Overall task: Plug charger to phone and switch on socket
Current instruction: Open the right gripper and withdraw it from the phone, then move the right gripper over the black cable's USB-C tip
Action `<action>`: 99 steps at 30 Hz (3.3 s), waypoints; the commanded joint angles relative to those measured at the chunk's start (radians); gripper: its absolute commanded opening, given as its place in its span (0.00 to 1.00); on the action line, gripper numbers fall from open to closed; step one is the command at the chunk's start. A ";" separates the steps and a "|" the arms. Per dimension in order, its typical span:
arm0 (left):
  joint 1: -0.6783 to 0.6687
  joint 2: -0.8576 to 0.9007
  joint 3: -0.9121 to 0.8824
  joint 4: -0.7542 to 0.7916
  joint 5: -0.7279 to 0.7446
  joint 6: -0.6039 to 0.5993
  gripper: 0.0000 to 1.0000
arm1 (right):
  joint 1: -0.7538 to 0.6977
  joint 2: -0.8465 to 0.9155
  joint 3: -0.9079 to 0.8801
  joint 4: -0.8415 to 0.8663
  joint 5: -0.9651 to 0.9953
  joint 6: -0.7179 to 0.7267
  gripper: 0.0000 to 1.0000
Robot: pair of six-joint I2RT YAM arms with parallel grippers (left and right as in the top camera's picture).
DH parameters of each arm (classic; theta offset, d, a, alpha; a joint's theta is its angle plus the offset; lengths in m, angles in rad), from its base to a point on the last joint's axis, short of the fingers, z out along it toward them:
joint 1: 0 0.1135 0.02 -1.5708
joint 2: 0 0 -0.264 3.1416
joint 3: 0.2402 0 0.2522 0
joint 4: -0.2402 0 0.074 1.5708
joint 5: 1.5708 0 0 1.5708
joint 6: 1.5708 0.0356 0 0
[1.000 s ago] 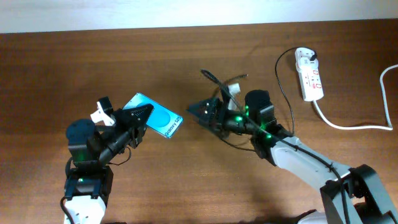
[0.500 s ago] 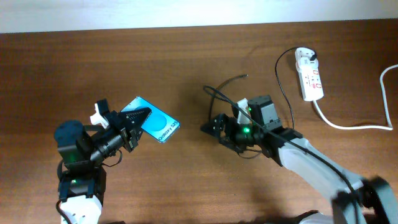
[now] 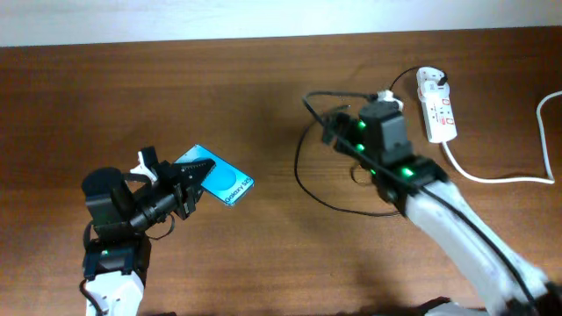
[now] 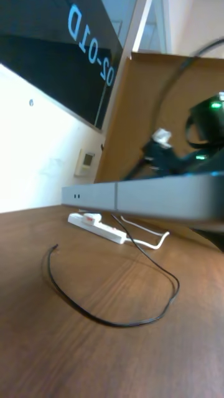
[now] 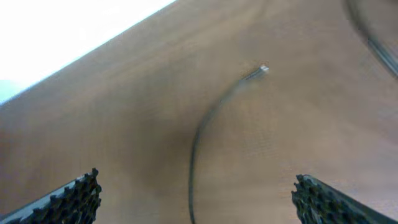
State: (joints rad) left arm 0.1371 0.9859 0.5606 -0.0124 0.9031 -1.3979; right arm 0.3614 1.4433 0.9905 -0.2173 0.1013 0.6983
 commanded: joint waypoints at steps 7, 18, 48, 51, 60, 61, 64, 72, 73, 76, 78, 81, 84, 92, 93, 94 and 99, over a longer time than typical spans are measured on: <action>0.003 0.015 0.011 0.010 -0.013 0.091 0.00 | -0.004 0.529 0.141 0.329 0.042 0.003 0.89; 0.003 0.015 0.011 0.010 -0.013 0.090 0.00 | -0.002 0.626 0.218 0.309 0.170 0.333 0.73; 0.003 0.014 0.011 0.010 -0.005 0.090 0.00 | -0.004 0.570 0.220 0.254 0.113 0.143 0.07; 0.003 0.014 0.011 0.010 -0.005 0.090 0.00 | -0.004 0.512 0.220 0.200 0.112 0.101 0.09; 0.003 0.014 0.011 0.010 -0.006 0.090 0.00 | -0.017 0.576 0.220 0.256 0.189 0.239 0.78; 0.003 0.014 0.011 0.010 -0.006 0.090 0.00 | -0.017 0.581 0.220 0.278 0.192 0.238 0.79; 0.003 0.014 0.011 0.010 -0.006 0.090 0.00 | -0.017 0.614 0.222 0.337 0.194 0.251 0.80; 0.003 0.014 0.011 0.010 -0.009 0.090 0.00 | -0.015 0.725 0.237 0.356 0.180 0.309 0.92; 0.003 0.014 0.011 0.010 -0.009 0.090 0.00 | -0.015 0.737 0.243 0.356 0.165 0.309 0.87; 0.003 0.014 0.011 0.010 -0.009 0.090 0.00 | -0.014 0.760 0.259 0.356 0.116 0.202 0.57; 0.003 0.014 0.011 0.010 -0.009 0.090 0.00 | -0.015 0.760 0.259 0.343 0.121 0.116 0.46; 0.003 0.014 0.011 0.010 -0.007 0.090 0.00 | -0.016 0.760 0.259 0.284 0.162 0.103 0.26; 0.003 0.014 0.011 0.010 -0.005 0.090 0.00 | -0.016 0.750 0.271 0.256 0.161 0.002 0.13; 0.003 0.014 0.011 0.010 0.000 0.090 0.00 | -0.014 0.727 0.602 -0.308 0.152 -0.303 0.04; 0.003 0.014 0.011 0.010 0.003 0.090 0.00 | -0.014 0.727 0.632 -0.370 0.126 -0.360 0.04; 0.003 0.014 0.011 0.010 0.007 0.090 0.00 | -0.014 0.727 0.656 -0.419 0.098 -0.415 0.04; 0.003 0.014 0.011 0.010 0.016 0.090 0.00 | -0.015 0.727 0.704 -0.511 0.086 -0.344 0.33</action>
State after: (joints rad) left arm 0.1371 1.0042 0.5606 -0.0113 0.8867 -1.3273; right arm 0.3481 2.1647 1.6707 -0.7399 0.1993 0.3115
